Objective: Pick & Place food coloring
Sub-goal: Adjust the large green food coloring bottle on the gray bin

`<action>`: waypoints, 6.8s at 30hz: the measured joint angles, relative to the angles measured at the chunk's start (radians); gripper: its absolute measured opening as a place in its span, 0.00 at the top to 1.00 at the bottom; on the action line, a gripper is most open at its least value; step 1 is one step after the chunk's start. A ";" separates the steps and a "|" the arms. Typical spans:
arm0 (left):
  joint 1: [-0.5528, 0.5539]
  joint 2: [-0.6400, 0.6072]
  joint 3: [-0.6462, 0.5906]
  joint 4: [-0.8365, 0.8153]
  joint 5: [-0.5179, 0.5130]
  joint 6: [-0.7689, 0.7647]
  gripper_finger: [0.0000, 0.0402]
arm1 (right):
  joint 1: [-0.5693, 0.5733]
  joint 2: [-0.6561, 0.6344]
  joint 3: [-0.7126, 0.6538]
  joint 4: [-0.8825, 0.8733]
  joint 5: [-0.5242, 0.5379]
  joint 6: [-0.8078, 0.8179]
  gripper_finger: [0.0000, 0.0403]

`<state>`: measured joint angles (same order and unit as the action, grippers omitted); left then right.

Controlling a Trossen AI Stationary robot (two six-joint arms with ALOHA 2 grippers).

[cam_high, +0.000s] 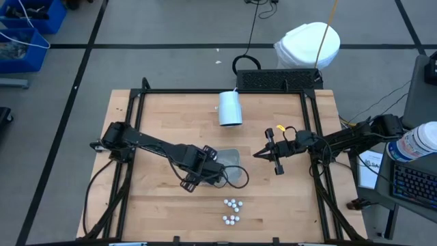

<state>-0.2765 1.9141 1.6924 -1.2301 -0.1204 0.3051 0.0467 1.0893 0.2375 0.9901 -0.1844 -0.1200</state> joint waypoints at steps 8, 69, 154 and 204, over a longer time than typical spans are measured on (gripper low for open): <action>0.001 0.000 0.000 -0.007 0.015 -0.028 0.40 | 0.000 0.000 0.000 0.000 0.000 -0.003 1.00; -0.052 -0.493 -0.803 0.868 -0.089 -0.326 0.47 | 0.000 0.000 0.000 0.000 0.000 -0.001 1.00; -0.247 -0.433 -0.704 0.824 -0.225 -0.413 0.98 | 0.200 0.362 0.773 -1.143 0.228 -0.066 0.81; -0.322 -0.433 -0.755 0.862 -0.232 -0.466 0.91 | 0.134 0.899 1.030 -1.208 0.279 0.045 0.54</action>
<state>-0.5983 1.4815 0.9375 -0.3679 -0.3527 -0.1608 0.1809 1.9880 1.2678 -0.2175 0.0947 -0.0746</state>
